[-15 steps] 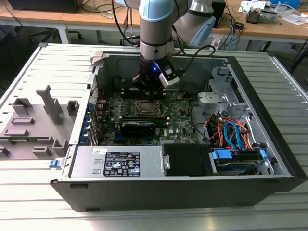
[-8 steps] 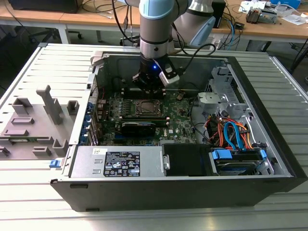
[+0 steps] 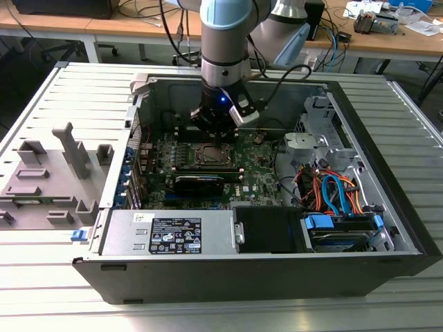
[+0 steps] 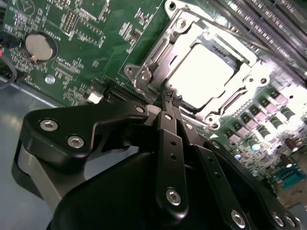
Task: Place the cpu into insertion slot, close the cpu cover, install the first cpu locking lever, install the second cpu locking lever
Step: 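Install the first cpu locking lever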
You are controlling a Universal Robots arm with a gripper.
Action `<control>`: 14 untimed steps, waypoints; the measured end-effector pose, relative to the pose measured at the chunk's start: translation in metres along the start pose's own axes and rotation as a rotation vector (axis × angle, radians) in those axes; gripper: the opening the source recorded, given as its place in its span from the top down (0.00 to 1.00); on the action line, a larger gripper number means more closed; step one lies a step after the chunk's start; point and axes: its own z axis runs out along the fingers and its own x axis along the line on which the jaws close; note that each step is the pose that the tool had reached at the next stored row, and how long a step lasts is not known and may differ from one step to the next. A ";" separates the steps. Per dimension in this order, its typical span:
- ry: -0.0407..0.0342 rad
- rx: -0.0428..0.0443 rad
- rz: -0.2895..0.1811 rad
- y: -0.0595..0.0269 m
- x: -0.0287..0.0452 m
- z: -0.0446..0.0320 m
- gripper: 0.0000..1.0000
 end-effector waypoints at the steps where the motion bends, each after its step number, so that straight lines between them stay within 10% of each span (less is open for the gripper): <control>1: 0.0002 0.0023 0.000 -0.0009 0.0001 0.0000 0.89; 3: 0.0008 0.0116 0.000 -0.0027 0.0002 0.0001 0.89; 8: 0.0099 0.1063 -0.002 -0.0046 0.0004 -0.0001 0.89; 14: 0.0110 0.1183 -0.002 -0.0047 0.0002 -0.0084 0.89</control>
